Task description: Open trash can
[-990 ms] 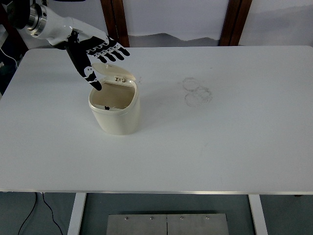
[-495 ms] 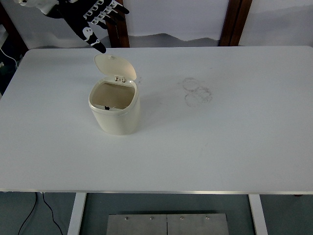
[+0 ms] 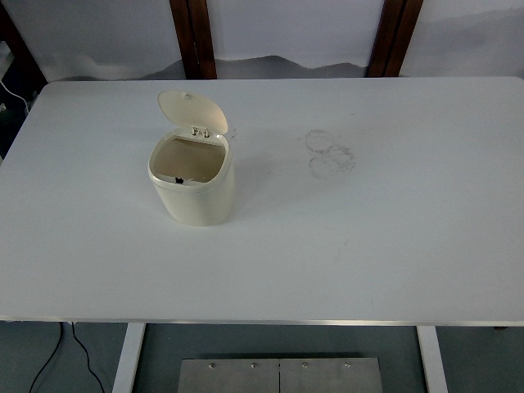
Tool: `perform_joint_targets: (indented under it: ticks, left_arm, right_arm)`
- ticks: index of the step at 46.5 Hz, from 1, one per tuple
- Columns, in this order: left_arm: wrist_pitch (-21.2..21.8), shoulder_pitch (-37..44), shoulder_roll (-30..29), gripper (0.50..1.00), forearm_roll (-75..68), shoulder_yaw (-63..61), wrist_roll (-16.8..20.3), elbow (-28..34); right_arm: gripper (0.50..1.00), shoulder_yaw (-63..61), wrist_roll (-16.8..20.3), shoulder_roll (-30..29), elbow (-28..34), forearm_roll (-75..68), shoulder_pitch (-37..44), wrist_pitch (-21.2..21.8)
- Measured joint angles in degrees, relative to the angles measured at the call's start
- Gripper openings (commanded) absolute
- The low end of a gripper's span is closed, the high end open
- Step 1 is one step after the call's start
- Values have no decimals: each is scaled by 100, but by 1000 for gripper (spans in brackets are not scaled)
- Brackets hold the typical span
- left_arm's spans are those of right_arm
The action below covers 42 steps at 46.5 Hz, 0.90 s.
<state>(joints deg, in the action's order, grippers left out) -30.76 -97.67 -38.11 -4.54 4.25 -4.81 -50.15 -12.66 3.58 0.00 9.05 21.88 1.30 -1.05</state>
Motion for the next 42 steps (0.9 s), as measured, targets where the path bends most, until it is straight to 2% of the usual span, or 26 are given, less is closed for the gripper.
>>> perform_joint_targets:
  ticks: [16, 26, 42]
  left_arm:
    - [23, 854, 12, 1000, 445, 1277, 42, 704]
    - [45, 1860, -21, 1000, 805, 2080, 647, 933]
    - [102, 2975, 31, 1000, 1888, 2742, 682, 1653]
  right_arm:
    - [995, 0, 1, 0, 0, 1, -15, 5]
    - [995, 0, 3, 0, 2, 1, -17, 8]
    - [995, 0, 2, 0, 0, 1, -25, 2]
